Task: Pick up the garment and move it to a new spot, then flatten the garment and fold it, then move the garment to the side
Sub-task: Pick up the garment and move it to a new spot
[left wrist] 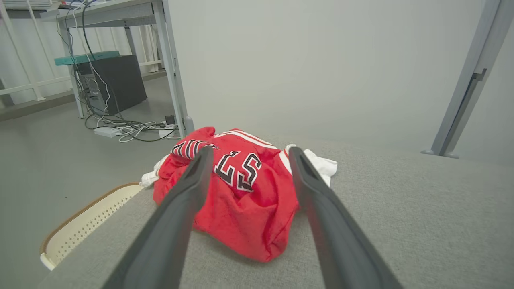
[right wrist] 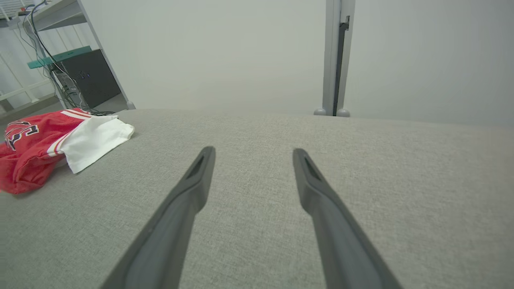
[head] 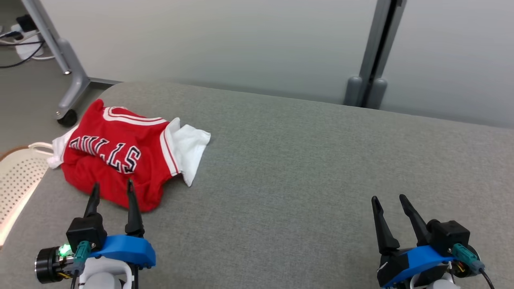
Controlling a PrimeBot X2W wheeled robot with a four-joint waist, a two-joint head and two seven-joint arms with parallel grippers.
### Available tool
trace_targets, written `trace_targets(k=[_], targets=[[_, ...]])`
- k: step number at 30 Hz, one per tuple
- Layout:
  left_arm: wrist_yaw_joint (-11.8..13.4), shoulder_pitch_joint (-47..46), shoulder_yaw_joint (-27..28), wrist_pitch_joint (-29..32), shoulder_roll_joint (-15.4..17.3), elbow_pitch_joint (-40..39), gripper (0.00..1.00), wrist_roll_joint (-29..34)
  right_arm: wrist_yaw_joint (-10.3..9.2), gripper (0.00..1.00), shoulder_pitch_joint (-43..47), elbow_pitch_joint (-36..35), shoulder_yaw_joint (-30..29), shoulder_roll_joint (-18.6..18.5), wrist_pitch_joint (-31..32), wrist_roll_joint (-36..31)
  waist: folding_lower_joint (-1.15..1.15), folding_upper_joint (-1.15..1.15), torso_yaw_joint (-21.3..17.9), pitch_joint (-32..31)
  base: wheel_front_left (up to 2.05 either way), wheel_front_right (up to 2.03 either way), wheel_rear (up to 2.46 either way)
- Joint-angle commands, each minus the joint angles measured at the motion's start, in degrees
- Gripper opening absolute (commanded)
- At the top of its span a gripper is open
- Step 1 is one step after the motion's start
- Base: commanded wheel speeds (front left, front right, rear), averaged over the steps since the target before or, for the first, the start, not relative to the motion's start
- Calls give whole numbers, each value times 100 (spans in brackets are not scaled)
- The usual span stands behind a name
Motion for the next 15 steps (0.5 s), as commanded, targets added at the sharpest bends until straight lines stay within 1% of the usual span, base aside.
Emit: trace_targets(k=[1,8,15], targets=[[23,16,33,2,18,-35,100,-29,3,100,43,-22,-2,-38,-21,18,0,0,141,83,0,0,0],[95,65,99,-5,100,-141,100,-100,3,100,59,-80,28,-37,-20,3,0,0,644,115,0,0,0],[139,123,181,-10,133,-217,100,-211,3,100,43,-135,51,-38,-20,4,0,0,1000,161,0,0,0]])
